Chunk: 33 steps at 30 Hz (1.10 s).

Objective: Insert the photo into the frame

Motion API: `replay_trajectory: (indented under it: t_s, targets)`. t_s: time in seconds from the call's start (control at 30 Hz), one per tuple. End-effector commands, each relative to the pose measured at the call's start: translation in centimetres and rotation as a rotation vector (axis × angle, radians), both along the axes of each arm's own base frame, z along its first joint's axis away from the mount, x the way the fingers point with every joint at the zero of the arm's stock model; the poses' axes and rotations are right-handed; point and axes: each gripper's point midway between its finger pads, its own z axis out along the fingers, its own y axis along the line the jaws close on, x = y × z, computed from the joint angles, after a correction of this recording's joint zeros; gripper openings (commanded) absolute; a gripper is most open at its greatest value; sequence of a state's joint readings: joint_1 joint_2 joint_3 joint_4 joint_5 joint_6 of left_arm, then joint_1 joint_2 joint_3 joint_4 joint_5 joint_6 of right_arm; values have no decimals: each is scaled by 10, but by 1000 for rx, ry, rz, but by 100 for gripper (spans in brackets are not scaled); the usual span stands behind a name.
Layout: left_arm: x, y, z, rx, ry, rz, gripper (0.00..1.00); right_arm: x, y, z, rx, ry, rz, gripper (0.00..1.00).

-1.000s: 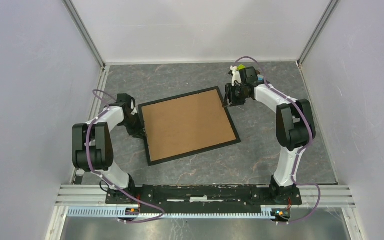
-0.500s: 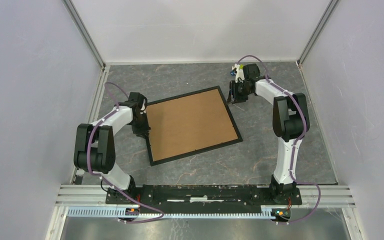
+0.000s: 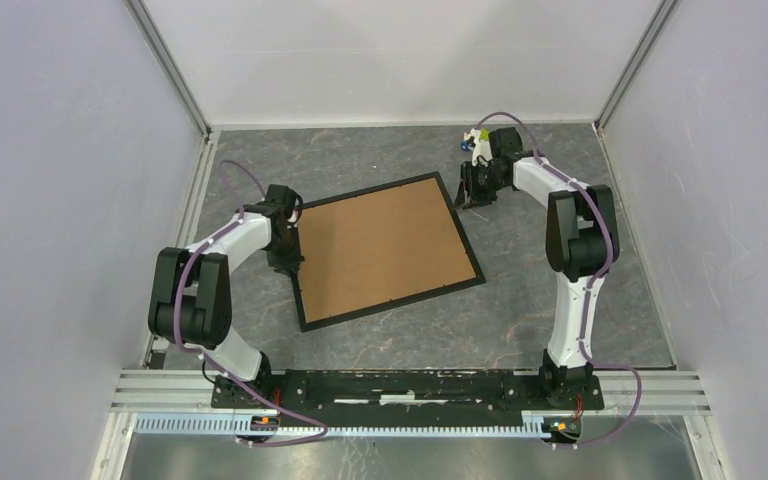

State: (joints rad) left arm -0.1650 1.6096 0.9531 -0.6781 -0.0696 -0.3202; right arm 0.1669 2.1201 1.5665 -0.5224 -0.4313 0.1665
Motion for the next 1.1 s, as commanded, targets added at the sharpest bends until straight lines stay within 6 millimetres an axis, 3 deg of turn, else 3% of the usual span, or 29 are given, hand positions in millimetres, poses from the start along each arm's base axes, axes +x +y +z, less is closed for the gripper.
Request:
replay_trajectory:
  t_s: [0.0, 0.37, 0.57, 1.07]
  targets:
    - [-14, -11, -16, -29, 63, -73, 4, 15, 9, 8, 58, -31, 24, 37]
    - [-14, -11, -16, -27, 64, -74, 3, 42, 11, -5, 46, -26, 0, 34]
    - [-13, -11, -16, -30, 62, -74, 3, 33, 11, -14, 27, -3, 26, 33]
    - [-13, -13, -15, -37, 62, -76, 3, 21, 20, -14, 29, 15, 62, 33]
